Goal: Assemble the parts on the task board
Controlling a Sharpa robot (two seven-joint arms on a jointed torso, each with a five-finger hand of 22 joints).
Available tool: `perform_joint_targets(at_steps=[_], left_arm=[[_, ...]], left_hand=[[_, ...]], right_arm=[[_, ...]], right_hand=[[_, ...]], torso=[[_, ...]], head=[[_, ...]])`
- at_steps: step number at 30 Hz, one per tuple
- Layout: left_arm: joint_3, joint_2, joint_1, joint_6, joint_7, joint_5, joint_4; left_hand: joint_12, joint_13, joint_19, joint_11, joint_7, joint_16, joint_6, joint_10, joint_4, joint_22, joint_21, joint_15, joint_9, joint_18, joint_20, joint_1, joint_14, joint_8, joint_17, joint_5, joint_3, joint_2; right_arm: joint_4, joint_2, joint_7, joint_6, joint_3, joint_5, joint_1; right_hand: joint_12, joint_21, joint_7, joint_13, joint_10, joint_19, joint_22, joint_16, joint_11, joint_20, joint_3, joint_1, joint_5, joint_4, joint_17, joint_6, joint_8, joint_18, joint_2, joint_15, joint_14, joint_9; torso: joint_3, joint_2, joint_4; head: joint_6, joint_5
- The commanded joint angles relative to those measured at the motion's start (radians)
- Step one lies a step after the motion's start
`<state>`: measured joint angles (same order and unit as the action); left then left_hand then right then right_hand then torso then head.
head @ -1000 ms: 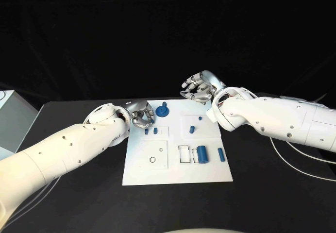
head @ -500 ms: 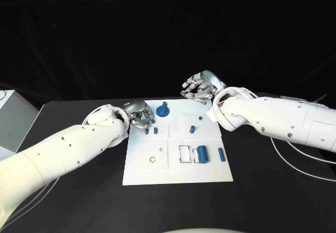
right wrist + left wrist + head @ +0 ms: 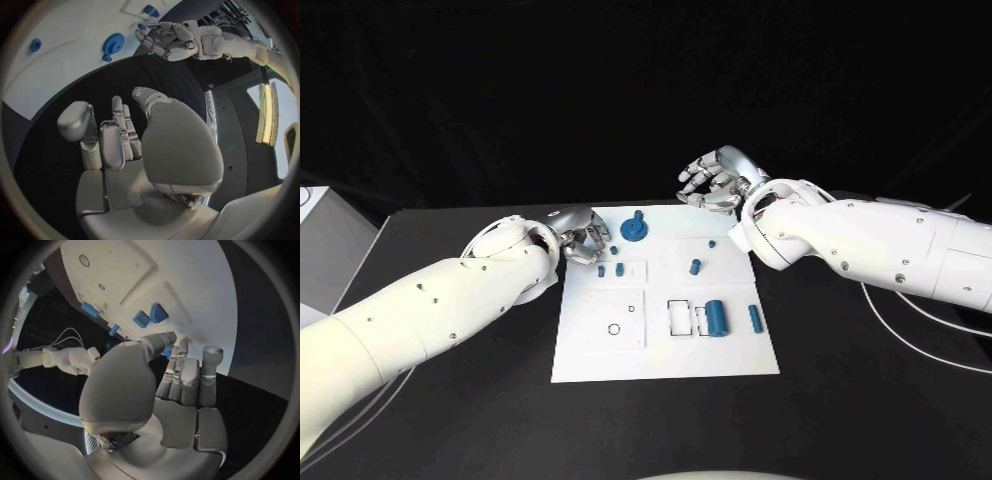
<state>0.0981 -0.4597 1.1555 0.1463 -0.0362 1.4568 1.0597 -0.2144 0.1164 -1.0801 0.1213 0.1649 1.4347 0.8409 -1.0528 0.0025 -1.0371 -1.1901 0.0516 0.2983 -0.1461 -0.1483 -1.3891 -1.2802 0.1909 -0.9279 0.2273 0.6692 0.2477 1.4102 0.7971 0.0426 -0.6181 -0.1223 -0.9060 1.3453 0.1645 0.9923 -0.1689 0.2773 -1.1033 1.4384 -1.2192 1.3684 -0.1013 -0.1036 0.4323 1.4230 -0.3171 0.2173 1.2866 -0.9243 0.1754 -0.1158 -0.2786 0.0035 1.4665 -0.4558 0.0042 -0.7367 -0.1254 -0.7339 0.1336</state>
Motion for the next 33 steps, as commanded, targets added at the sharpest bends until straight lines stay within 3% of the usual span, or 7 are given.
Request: perform_joint_targets(at_steps=[1,3,8,11,12,21,33], left_arm=[[0.01,-0.014,0.001,0.038,0.005,-0.05,0.009],[0.026,-0.028,0.0,0.057,0.015,-0.114,0.015],[0.057,-0.07,-0.005,0.081,0.052,-0.327,0.044],[0.073,-0.118,-0.012,0.081,0.112,-0.537,0.084],[0.077,-0.133,-0.017,0.074,0.131,-0.595,0.098],[0.097,-0.258,-0.065,-0.064,0.265,-1.003,0.226],[0.144,-0.362,-0.14,-0.131,0.326,-1.155,0.372]], left_hand=[[0.006,-0.001,0.012,0.002,0.001,-0.008,-0.005,0.009,0.0,0.008,0.008,0.0,0.0,-0.001,0.001,0.01,0.015,-0.003,0.025,0.007,0.007,0.001],[0.01,0.0,0.041,0.005,0.018,-0.037,0.025,0.011,0.002,0.037,0.032,0.002,0.007,-0.009,-0.001,0.011,0.063,0.012,0.118,0.006,0.01,-0.003],[-0.016,0.012,0.09,0.002,0.021,-0.063,0.069,-0.019,0.009,0.091,0.077,0.0,0.018,-0.022,-0.001,0.017,0.097,0.035,0.186,0.003,0.001,-0.012],[-0.036,0.021,0.174,0.003,0.023,-0.175,0.079,-0.003,0.009,0.183,0.169,-0.001,0.022,-0.039,0.002,0.014,0.23,0.043,0.409,0.002,-0.013,-0.022],[-0.041,0.023,0.183,0.004,0.024,-0.2,0.08,0.006,0.008,0.192,0.185,0.0,0.023,-0.039,0.001,0.012,0.247,0.046,0.426,0.001,-0.019,-0.025],[-0.147,0.069,0.235,-0.008,0.016,-0.306,0.071,-0.007,0.05,0.276,0.325,0.002,0.03,-0.037,-0.008,0.031,0.338,0.057,0.481,-0.008,-0.148,-0.039],[-0.164,0.074,0.232,-0.001,0.015,-0.405,0.075,0.033,0.095,0.369,0.463,0.013,0.033,-0.036,-0.02,0.012,0.385,0.068,0.526,-0.004,-0.197,-0.034]], right_arm=[[-0.007,0.008,-0.009,0.119,-0.001,-0.078,0.0],[-0.011,0.015,-0.009,0.164,-0.002,-0.116,0.0],[-0.019,0.032,-0.005,0.228,-0.006,-0.2,-0.002],[-0.026,0.045,0.002,0.254,-0.009,-0.273,-0.009],[-0.028,0.049,0.005,0.259,-0.009,-0.295,-0.012],[-0.035,0.067,0.067,0.263,-0.012,-0.507,-0.041],[-0.018,0.072,0.168,0.316,-0.014,-0.668,-0.068]], right_hand=[[-0.006,0.05,0.0,-0.015,-0.007,0.014,-0.033,0.015,0.006,0.003,0.023,0.025,0.006,-0.018,0.017,-0.005,-0.007,0.022,0.002,0.004,0.045,0.002],[-0.008,0.079,0.005,-0.027,-0.018,0.021,-0.053,0.022,0.009,0.005,0.042,0.039,0.014,-0.03,0.023,-0.014,-0.01,0.027,0.001,0.001,0.047,0.003],[-0.011,0.103,0.013,-0.041,-0.039,0.024,-0.071,0.023,0.016,0.009,0.061,0.047,0.022,-0.041,0.021,-0.031,-0.009,0.03,0.001,-0.004,0.047,0.002],[-0.013,0.113,0.017,-0.049,-0.053,0.025,-0.079,0.023,0.02,0.012,0.068,0.046,0.026,-0.046,0.021,-0.041,-0.008,0.031,-0.001,-0.007,0.047,0.002],[-0.013,0.115,0.018,-0.051,-0.055,0.025,-0.08,0.022,0.02,0.012,0.069,0.045,0.027,-0.046,0.018,-0.043,-0.008,0.031,-0.002,-0.007,0.047,0.002],[-0.048,0.105,0.021,-0.084,-0.028,0.018,-0.081,0.02,0.015,0.01,0.043,0.007,0.052,-0.044,0.012,-0.036,-0.025,0.03,-0.015,-0.003,0.045,0.008],[-0.06,0.104,0.027,-0.1,-0.014,0.016,-0.084,0.023,0.019,0.01,-0.015,-0.013,0.072,-0.045,0.013,-0.03,-0.038,0.029,-0.014,-0.006,0.046,0.014]], torso=[[-0.0003,0.001,-0.0007],[-0.0003,0.001,-0.0002],[-0.0005,0.003,0.0003],[-0.001,0.003,-0.0011],[-0.0012,0.003,-0.0017],[-0.0098,0.008,-0.0065],[-0.0132,0.008,-0.0087]], head=[[0.004,0.004],[0.005,0.005],[0.011,0.01],[0.016,0.016],[0.02,0.021],[0.03,0.051],[0.024,0.063]])
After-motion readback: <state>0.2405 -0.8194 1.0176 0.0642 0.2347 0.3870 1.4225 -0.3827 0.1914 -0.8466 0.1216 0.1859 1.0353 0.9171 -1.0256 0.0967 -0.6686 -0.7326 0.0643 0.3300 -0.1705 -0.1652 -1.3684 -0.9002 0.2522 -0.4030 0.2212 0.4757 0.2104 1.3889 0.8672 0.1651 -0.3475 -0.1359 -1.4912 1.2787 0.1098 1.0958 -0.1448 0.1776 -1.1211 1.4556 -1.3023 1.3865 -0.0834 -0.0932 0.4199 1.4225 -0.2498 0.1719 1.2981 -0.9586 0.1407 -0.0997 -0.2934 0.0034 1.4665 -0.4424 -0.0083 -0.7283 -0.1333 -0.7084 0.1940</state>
